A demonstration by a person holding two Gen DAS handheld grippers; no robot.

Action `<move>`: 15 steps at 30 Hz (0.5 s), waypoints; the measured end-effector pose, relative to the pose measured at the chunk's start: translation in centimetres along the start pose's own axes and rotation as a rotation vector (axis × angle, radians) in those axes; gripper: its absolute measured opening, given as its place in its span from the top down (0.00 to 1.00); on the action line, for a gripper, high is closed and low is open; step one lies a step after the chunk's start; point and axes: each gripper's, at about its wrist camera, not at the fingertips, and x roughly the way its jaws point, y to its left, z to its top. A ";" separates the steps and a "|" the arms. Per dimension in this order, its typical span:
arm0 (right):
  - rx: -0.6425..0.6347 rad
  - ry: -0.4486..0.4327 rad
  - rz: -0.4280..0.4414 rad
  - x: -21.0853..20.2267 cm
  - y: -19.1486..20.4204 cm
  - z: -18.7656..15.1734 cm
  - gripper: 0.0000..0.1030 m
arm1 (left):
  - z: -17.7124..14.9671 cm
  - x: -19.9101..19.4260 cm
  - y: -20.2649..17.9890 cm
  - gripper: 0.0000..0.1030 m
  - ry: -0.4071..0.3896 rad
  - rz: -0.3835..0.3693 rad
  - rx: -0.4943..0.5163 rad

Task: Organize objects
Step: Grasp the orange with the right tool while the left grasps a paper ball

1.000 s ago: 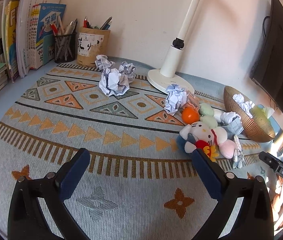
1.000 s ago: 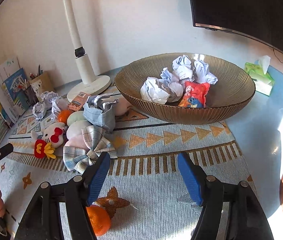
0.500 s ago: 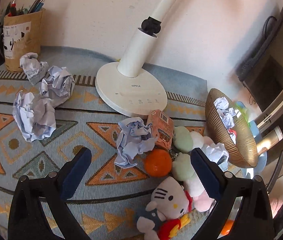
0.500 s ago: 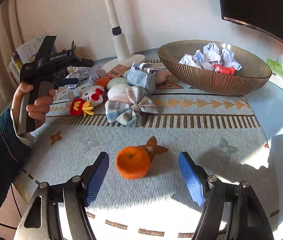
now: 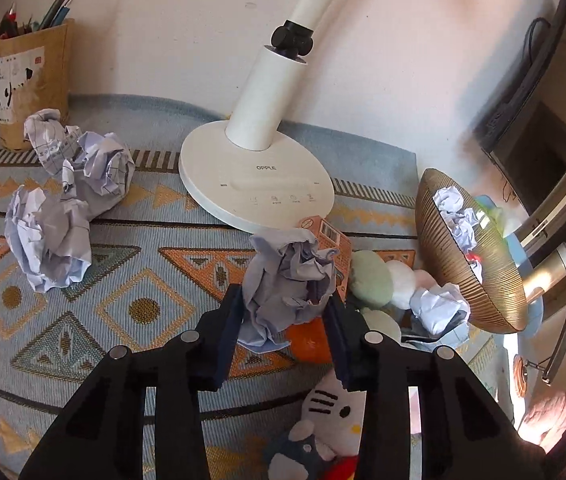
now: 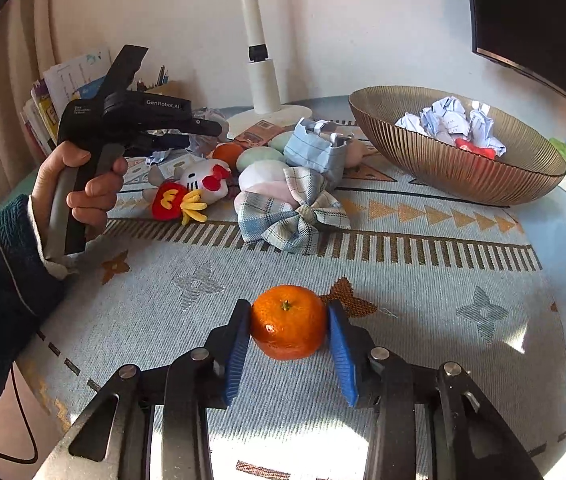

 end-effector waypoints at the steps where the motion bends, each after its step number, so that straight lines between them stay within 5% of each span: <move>1: 0.001 -0.010 0.009 -0.2 0.2 0.4 0.64 | -0.3 -0.9 -0.1 0.65 -0.010 -0.008 0.003; 9: 0.013 0.057 -0.009 2.4 1.0 1.4 0.64 | -7.4 -8.2 -1.2 0.65 -0.071 0.087 0.043; 15: 0.008 0.086 -0.005 2.4 1.3 0.8 0.63 | -11.8 -9.2 -0.8 0.65 -0.094 0.126 0.017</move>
